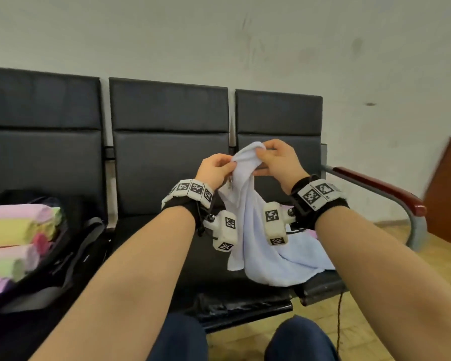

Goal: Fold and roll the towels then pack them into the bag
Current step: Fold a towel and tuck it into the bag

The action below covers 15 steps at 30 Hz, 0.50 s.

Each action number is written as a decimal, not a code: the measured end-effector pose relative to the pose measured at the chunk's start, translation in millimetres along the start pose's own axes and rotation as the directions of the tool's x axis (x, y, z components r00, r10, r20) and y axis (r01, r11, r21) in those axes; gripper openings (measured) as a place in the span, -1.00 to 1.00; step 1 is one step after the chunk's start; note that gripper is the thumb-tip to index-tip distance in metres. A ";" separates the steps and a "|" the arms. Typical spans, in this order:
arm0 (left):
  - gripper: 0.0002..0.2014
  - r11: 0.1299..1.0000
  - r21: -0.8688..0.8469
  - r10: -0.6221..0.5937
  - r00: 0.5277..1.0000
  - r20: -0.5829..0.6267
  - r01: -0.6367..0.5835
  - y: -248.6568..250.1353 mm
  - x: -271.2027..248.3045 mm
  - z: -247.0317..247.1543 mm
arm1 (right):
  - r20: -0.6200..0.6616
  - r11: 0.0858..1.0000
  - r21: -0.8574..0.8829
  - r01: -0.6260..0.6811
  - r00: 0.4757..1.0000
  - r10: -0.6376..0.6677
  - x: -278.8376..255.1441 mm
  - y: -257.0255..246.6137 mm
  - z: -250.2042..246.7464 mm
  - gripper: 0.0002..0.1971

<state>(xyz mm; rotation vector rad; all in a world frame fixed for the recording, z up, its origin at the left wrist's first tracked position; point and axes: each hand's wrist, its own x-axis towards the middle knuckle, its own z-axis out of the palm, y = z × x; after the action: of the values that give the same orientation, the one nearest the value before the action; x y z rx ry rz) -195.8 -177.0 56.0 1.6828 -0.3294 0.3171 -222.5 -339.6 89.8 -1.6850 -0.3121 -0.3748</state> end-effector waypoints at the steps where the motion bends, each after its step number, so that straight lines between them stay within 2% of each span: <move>1: -0.88 1.000 -0.001 -0.010 1.000 -0.014 0.010 -3.2 -4.9 -12.3 | 0.009 0.999 0.031 -0.013 1.000 0.013 -4.4 0.1 11.9 -0.95; 4: -0.86 0.998 0.021 -0.050 0.997 -0.059 0.051 -20.1 -25.4 -49.1 | 0.073 0.991 0.101 -0.092 0.994 0.085 -24.9 8.7 51.7 -0.81; 8: -0.86 0.990 0.027 -0.138 0.988 -0.063 0.140 -54.2 -54.3 -81.6 | 0.183 0.978 0.092 -0.186 0.969 0.167 -53.5 26.5 93.8 -0.74; 13: -0.83 0.972 -0.081 -0.221 0.975 0.022 0.222 -90.6 -82.0 -90.8 | 0.236 0.945 0.089 -0.314 0.929 0.287 -70.5 49.5 122.1 -0.75; 15: -0.83 0.956 -0.127 -0.265 0.964 0.006 0.263 -99.2 -86.5 -91.3 | 0.253 0.931 0.119 -0.344 0.918 0.307 -72.2 59.1 126.1 -0.77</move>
<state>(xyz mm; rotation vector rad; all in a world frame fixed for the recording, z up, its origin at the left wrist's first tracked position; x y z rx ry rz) -238.2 -70.6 -56.0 1.5768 -0.1108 0.1040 -255.2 -222.8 -9.7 -1.5869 -0.2179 0.0952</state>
